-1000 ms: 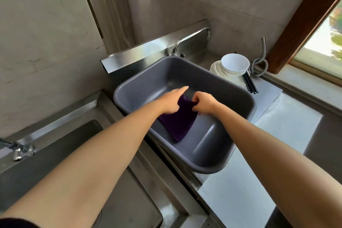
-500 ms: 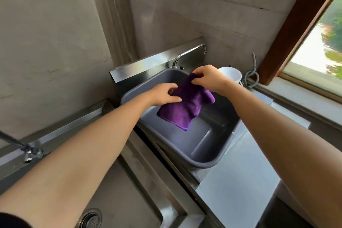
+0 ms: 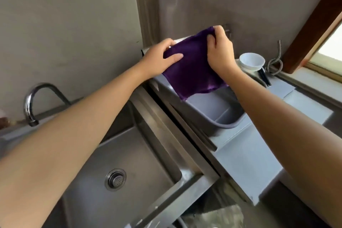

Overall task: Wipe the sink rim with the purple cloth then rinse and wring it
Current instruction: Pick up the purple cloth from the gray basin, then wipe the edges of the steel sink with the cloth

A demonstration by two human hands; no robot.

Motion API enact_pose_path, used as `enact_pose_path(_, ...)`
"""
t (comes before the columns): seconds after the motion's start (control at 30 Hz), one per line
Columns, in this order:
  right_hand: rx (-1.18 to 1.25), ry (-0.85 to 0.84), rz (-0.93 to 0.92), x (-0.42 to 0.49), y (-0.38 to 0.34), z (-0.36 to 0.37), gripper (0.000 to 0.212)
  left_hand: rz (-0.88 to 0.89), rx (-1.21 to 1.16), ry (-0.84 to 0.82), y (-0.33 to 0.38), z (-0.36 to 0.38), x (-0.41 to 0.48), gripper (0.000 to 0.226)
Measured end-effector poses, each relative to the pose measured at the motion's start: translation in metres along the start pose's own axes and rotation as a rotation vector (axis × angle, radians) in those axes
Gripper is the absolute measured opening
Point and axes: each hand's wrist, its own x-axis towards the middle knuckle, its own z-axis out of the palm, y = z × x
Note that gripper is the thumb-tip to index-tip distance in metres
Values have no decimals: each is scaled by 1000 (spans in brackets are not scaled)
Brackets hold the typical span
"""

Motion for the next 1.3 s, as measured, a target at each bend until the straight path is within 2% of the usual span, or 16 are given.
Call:
enact_pose_path(0.07,18,-41,1,-26,-7,16,24,-65,6,28,-9,-7,-41,30)
enact_pose_path(0.2,16,-203,42,-108,0,60,23,-258,-69,1,-40,-7,-142,23)
enact_pose_path(0.37,-1,-442,205,-226,37,115,23,-560,-244,26,-93,34,-263,22)
enact_pose_path(0.47,-83,-585,302,-283,65,134,22,-725,-279,9,-114,69,-318,22)
enact_pose_path(0.6,-279,-763,289,-327,89,138,27,-881,-216,5,-127,112,-360,17)
enact_pose_path(0.67,-403,-835,235,-341,94,135,27,-918,-158,28,-127,132,-367,16)
enact_pose_path(0.7,-473,-829,152,-349,96,133,26,-931,-99,30,-125,140,-369,20)
enact_pose_path(0.77,-583,-835,-125,-365,104,131,27,-950,68,25,-123,153,-371,27)
enact_pose_path(0.83,-584,-978,-319,-378,110,132,38,-930,241,11,-125,160,-375,29)
enact_pose_path(0.9,-515,-1128,-371,-387,117,132,49,-842,348,51,-127,161,-384,26)
enact_pose_path(0.97,-498,-1138,-406,-392,127,130,55,-760,377,170,-133,156,-400,32)
enact_pose_path(1.07,-536,-1120,-447,-387,139,124,56,-793,489,299,-153,139,-441,45)
enact_pose_path(1.17,-575,-1046,-394,-374,155,109,65,-972,606,175,-172,127,-493,57)
enact_pose_path(1.23,-597,-995,-342,-363,170,100,68,-990,699,24,-177,128,-515,69)
enact_pose_path(1.3,-620,-954,-291,-354,181,94,70,-956,742,-52,-178,131,-520,75)
